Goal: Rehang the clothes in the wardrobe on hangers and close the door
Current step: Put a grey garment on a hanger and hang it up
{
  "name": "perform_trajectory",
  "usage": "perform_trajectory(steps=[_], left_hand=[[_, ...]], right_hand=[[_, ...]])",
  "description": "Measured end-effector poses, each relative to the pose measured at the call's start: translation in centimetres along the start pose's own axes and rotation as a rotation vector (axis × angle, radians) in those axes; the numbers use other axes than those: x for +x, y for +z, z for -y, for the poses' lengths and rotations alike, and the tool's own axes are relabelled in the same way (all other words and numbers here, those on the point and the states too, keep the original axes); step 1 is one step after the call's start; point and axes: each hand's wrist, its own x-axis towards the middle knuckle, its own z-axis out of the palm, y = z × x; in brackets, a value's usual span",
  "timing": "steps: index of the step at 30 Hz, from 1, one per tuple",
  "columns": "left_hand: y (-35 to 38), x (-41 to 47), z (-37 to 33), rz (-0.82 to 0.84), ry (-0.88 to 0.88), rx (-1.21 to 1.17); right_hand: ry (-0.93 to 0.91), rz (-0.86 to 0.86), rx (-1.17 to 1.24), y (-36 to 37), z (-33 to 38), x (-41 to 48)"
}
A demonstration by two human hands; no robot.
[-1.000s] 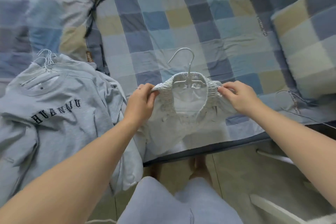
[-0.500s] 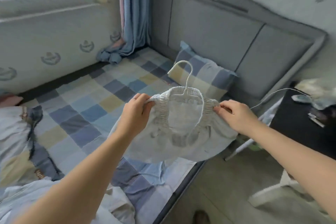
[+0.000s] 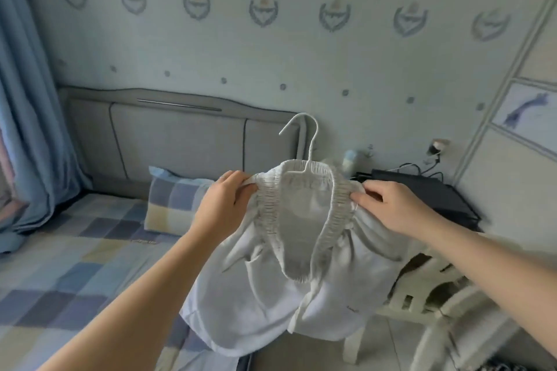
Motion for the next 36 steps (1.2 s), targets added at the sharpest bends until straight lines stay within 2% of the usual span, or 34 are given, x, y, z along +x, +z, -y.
perform_trajectory(steps=[7, 17, 24, 28, 32, 36], left_hand=[[8.9, 5.5, -16.6, 0.095, 0.245, -0.175], [21.1, 10.4, -41.8, 0.162, 0.533, -0.372], [30.1, 12.6, -56.5, 0.226, 0.607, -0.463], [34.8, 13.3, -63.8, 0.277, 0.593, -0.518], [39.0, 13.9, -70.6, 0.452, 0.625, -0.656], [43.1, 15.1, -76.6, 0.702, 0.740, -0.808]], right_hand=[[0.096, -0.279, -0.072, -15.1, -7.2, -8.7], [0.173, -0.595, -0.184, -36.0, -13.4, -21.7], [0.326, -0.792, -0.289, -47.4, -16.7, -28.2], [0.444, -0.887, -0.340, -51.7, -18.1, -30.6], [0.580, -0.991, -0.363, -54.9, -19.2, -31.6], [0.717, -1.131, -0.293, -57.9, -19.9, -31.8]])
